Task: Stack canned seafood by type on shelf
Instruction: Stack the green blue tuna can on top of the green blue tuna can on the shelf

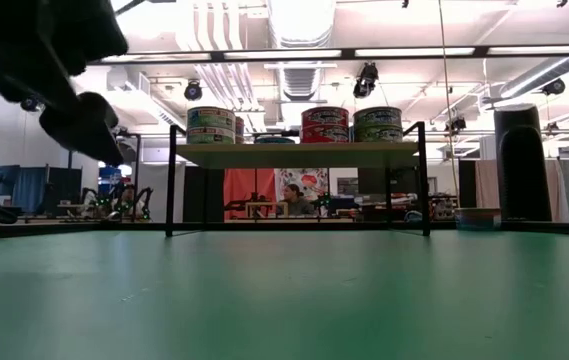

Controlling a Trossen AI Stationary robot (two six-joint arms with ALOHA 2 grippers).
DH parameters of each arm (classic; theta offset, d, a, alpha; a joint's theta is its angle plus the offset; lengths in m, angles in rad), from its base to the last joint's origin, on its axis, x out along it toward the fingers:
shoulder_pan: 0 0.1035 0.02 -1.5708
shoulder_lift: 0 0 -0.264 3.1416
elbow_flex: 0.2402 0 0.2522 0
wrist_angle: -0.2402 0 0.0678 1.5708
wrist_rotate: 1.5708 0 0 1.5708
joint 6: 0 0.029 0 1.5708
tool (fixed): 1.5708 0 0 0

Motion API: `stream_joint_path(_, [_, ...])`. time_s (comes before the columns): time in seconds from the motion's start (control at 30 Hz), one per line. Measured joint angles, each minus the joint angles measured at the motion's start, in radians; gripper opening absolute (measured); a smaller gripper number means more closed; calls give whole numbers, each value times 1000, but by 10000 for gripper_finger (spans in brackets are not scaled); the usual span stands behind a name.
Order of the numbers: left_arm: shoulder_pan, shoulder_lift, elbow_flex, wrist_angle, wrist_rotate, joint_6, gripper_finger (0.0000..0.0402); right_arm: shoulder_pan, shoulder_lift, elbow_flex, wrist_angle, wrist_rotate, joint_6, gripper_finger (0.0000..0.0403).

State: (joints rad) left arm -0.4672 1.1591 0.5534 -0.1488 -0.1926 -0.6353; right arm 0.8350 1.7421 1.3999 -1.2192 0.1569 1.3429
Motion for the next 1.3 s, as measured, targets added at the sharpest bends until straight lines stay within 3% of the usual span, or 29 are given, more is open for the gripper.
stream_joint_path(0.1, [-2, 57, 59, -5, 55, -10, 398, 50, -11, -13, 17, -74, 46, 9])
stream_joint_path(0.23, [-3, 132, 169, -123, 128, -12, 398, 127, 12, -45, 73, -289, 138, 9])
stream_joint_path(0.37, [-3, 183, 260, -224, 155, -25, 397, 150, 74, -56, 271, -437, 113, 9])
stream_joint_path(0.43, [-3, 198, 294, -235, 150, -11, 393, 147, 104, -57, 380, -433, 68, 9])
stream_joint_path(0.5, [-3, 216, 322, -238, 131, 7, 388, 129, 131, -52, 383, -376, 18, 9])
stream_joint_path(0.7, [-2, 283, 376, -293, 186, 24, 377, 25, 134, -17, -101, -110, -68, 9])
stream_joint_path(0.87, [-35, 310, 400, -366, 228, 24, 380, 21, 57, 39, -117, 52, -99, 9])
stream_joint_path(0.97, [-71, 309, 396, -354, 178, 24, 380, 55, 45, 35, -91, -16, -55, 9])
stream_joint_path(1.13, [-126, 326, 383, -327, 127, 67, 380, 137, 53, 12, 87, -273, -31, 9])
stream_joint_path(1.3, [-148, 387, 380, -311, 126, 157, 380, 144, 99, -42, 279, -314, 0, 9])
